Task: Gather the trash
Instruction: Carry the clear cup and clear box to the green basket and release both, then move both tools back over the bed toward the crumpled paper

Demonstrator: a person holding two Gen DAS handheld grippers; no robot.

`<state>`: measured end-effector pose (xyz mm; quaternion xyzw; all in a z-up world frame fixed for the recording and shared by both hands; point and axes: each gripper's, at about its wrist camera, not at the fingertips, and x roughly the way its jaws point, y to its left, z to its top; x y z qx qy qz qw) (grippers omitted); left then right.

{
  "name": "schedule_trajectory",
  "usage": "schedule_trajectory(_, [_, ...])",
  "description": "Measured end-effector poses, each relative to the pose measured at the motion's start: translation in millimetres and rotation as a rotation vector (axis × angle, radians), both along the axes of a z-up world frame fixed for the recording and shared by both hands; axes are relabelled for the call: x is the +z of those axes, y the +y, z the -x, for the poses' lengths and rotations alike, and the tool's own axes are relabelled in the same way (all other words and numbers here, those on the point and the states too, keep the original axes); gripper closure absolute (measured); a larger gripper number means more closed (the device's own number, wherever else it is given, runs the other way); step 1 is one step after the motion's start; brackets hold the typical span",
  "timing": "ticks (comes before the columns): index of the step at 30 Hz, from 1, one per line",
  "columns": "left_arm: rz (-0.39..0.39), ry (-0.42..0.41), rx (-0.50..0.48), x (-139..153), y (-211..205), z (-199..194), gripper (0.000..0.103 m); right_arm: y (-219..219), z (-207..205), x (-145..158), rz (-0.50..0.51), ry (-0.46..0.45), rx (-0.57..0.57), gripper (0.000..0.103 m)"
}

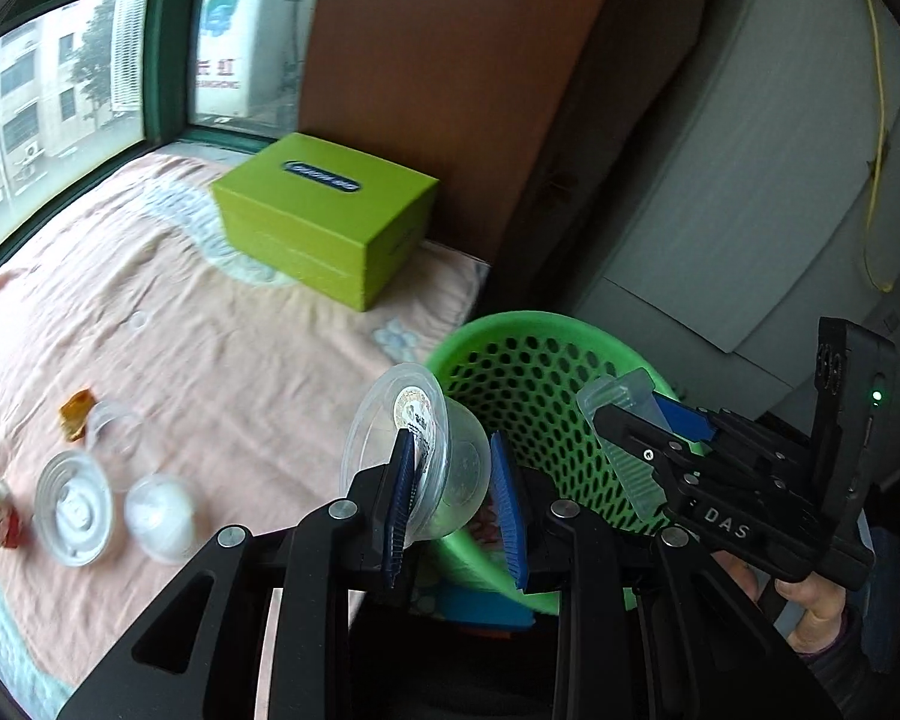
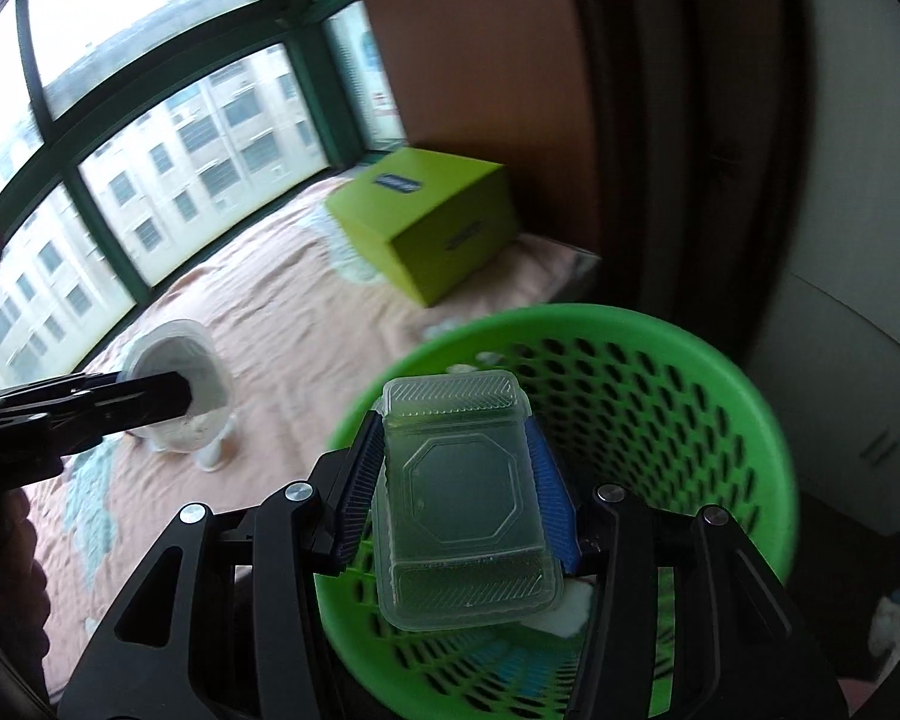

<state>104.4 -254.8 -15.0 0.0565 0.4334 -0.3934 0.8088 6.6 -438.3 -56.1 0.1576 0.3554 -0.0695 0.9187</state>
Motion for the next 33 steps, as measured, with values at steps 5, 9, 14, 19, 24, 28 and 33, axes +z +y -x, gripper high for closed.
schedule_trajectory(5, [-0.016, 0.004, -0.039, -1.8, -21.4, 5.3, 0.078, -19.2, 10.8, -3.4, -0.020, -0.003, -0.053, 0.054])
schedule_trajectory(9, [-0.025, 0.012, -0.065, -5.1, -37.0, 8.6, 0.077, -29.5, 16.8, -4.9, -0.027, -0.009, -0.079, 0.054])
schedule_trajectory(14, [-0.039, 0.022, -0.093, -11.9, -51.8, 10.7, 0.077, -38.9, 25.0, -4.3, -0.041, -0.021, -0.105, 0.052])
schedule_trajectory(19, [-0.054, 0.038, -0.107, -21.4, -63.6, 10.1, 0.077, -44.2, 28.7, -5.6, -0.047, -0.028, -0.118, 0.048])
schedule_trajectory(24, [-0.057, 0.047, -0.130, -26.5, -73.4, 12.1, 0.073, -47.8, 31.4, -7.1, -0.062, -0.032, -0.124, 0.046])
schedule_trajectory(28, [-0.054, 0.044, -0.132, -27.0, -76.2, 14.3, 0.062, -47.1, 31.9, -6.2, -0.065, -0.036, -0.120, 0.045])
schedule_trajectory(33, [-0.053, 0.042, -0.102, -25.1, -66.7, 14.2, 0.057, -40.4, 29.2, -4.9, -0.068, -0.040, -0.101, 0.041])
